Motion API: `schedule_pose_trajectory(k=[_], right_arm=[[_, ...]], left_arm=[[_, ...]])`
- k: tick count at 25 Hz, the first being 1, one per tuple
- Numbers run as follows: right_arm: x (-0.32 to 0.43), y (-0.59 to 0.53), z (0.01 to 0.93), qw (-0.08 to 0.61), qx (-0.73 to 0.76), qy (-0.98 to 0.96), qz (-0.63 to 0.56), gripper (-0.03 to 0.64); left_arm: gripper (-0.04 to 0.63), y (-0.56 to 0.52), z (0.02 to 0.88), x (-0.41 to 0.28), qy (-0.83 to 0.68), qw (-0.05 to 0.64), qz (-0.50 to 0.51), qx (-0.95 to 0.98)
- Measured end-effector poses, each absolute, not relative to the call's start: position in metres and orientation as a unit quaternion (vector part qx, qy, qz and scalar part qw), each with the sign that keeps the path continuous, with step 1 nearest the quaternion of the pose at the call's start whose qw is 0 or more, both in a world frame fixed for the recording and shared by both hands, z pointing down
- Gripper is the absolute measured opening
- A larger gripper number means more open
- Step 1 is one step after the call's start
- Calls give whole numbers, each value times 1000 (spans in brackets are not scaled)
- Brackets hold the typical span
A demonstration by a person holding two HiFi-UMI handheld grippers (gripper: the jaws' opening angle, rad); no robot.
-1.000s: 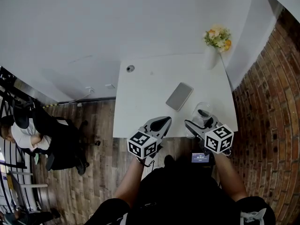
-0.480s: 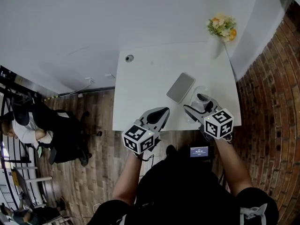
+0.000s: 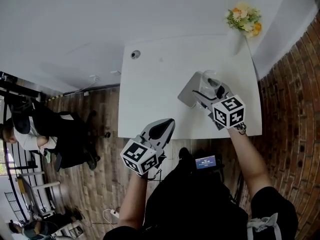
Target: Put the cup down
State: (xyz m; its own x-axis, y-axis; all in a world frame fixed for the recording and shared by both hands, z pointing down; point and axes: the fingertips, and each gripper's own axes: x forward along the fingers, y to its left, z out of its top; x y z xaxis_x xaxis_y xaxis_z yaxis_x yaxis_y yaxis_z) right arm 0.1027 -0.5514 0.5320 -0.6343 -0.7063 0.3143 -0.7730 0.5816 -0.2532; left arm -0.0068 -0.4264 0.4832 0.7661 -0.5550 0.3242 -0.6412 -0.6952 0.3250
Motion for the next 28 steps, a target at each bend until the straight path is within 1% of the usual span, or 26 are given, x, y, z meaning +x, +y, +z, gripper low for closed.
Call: schedule_pose_trajectory(k=[7,13,20,28], right_arm=[[100,-617,559,95,436,-882,153,354],[99,-652,575,105,440,-885,110,354],[88,-646,578,101,431,-894,63,354],[89,-638,578,90,434,-895,56,354]], left_arm=[[8,-428,494,-34,-374,224,113,893],[8,-429,504,-46,-404,240,110,876],[8,-429,508,-55,-410,249,99,872],[8,-436,509,-47,-397,251,96,877]])
